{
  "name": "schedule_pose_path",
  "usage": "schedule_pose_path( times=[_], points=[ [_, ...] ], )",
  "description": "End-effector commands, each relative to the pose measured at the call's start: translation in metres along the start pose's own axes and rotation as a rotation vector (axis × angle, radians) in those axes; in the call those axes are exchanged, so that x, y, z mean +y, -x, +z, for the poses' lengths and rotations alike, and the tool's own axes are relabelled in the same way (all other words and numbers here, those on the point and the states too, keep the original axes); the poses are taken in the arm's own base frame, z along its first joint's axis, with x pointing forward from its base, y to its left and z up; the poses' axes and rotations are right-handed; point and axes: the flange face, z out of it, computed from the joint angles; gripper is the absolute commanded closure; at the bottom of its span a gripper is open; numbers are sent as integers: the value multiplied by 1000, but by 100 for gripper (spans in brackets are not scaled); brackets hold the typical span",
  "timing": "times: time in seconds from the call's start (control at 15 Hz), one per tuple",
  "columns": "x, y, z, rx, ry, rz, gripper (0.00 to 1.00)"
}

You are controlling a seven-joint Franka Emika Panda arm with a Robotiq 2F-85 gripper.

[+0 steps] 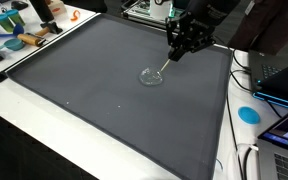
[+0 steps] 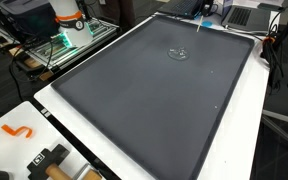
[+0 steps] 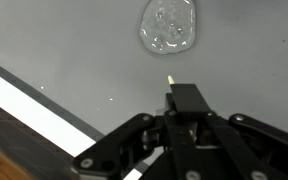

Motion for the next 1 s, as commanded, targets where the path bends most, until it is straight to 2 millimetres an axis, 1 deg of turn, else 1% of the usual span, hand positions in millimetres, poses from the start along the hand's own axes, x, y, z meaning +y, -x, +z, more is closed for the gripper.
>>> schedule_pose_path(
  times=[0.0,0.2,0.6,0.93],
  points=[
    [-12,-9,6,-28,82,22,97],
    [-19,-12,12,-53,105,49,97],
    [-27,-17,25,-77,127,128,97],
    [-33,-17,34,-82,139,158,97]
  ],
)
